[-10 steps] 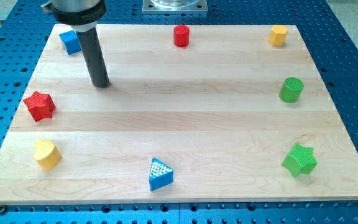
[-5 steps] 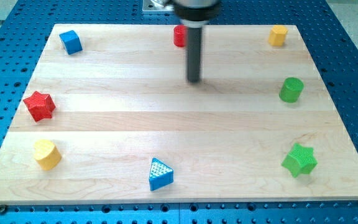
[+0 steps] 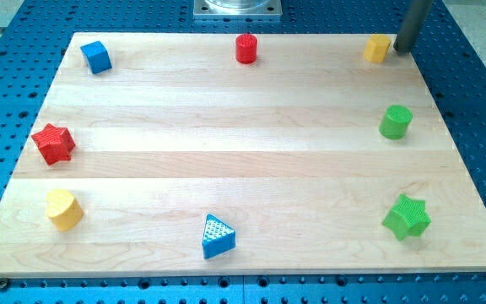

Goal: Place the hexagon at the left of the green circle

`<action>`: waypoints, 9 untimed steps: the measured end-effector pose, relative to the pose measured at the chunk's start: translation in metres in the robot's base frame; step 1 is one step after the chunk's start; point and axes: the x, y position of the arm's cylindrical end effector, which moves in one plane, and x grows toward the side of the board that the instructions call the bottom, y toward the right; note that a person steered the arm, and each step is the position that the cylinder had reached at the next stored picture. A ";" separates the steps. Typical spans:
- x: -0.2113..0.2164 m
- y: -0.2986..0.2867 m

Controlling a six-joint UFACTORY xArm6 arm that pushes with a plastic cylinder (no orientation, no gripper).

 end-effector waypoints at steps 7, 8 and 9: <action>0.121 -0.114; 0.121 -0.118; 0.089 -0.116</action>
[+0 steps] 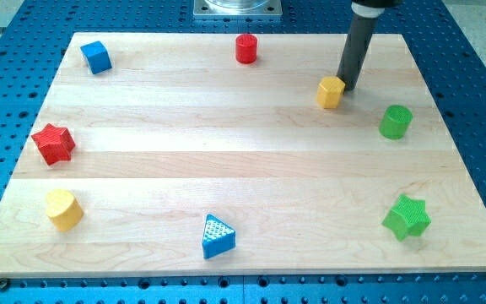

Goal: Place the hexagon at the left of the green circle

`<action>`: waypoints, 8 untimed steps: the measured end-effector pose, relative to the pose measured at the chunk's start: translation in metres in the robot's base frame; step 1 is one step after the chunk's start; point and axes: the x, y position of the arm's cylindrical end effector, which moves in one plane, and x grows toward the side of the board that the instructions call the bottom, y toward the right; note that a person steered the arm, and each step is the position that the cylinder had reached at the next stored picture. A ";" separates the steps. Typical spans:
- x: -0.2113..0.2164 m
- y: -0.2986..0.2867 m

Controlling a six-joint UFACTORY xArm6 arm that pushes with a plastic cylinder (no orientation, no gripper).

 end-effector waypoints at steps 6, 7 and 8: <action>0.076 -0.027; 0.090 -0.027; 0.100 -0.082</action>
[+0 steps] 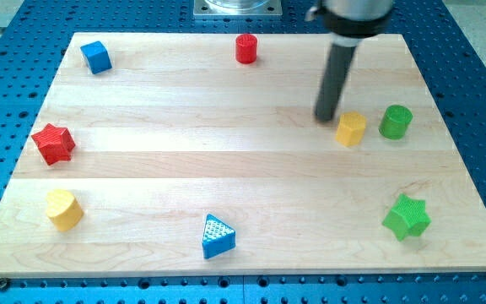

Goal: Place the hexagon at the left of the green circle

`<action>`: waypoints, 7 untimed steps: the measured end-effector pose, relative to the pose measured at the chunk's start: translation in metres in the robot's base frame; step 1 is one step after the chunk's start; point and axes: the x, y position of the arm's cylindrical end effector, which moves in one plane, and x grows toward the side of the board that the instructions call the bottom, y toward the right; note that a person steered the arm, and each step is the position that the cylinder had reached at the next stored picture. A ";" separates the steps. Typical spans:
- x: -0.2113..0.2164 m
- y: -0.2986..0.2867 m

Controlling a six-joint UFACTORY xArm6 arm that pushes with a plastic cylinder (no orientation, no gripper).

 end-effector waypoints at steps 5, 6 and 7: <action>0.057 0.058; 0.057 0.058; 0.063 0.054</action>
